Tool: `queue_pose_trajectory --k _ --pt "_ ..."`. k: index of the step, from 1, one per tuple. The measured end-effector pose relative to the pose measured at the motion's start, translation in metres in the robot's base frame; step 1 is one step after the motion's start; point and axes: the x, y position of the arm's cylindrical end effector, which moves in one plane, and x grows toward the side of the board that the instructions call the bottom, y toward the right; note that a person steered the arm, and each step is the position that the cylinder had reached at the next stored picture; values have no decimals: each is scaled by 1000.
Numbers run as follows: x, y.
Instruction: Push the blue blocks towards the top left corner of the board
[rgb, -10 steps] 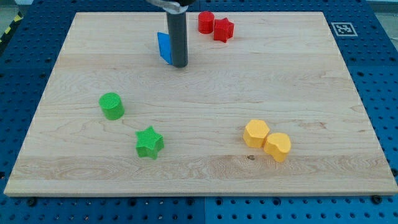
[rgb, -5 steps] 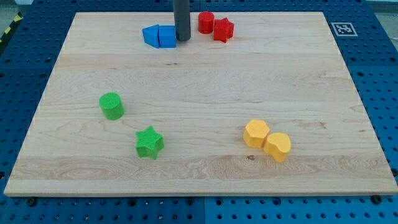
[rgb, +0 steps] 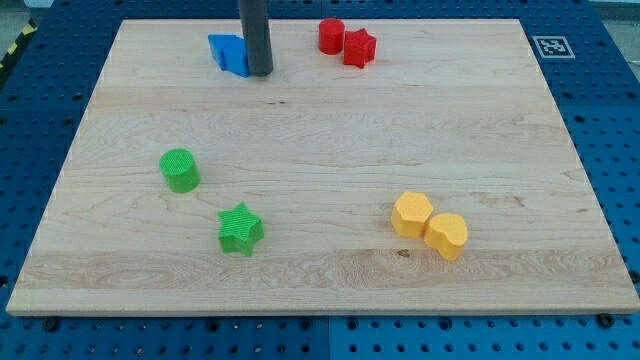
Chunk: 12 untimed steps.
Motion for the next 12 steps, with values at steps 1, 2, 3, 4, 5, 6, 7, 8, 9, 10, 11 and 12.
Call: queue_pose_trajectory --k 1,2,3,4,5,6,7,8,9,10,11,12 --pt "-3 -11" --pt "-14 -25" --pt "-36 -36" --pt "-48 -45" --pt "-49 -47" --pt "-49 -47" --pt "-49 -57" --pt "-49 -68" --pt "-44 -65" --pt "-19 -25" --pt "9 37" --pt "15 46"
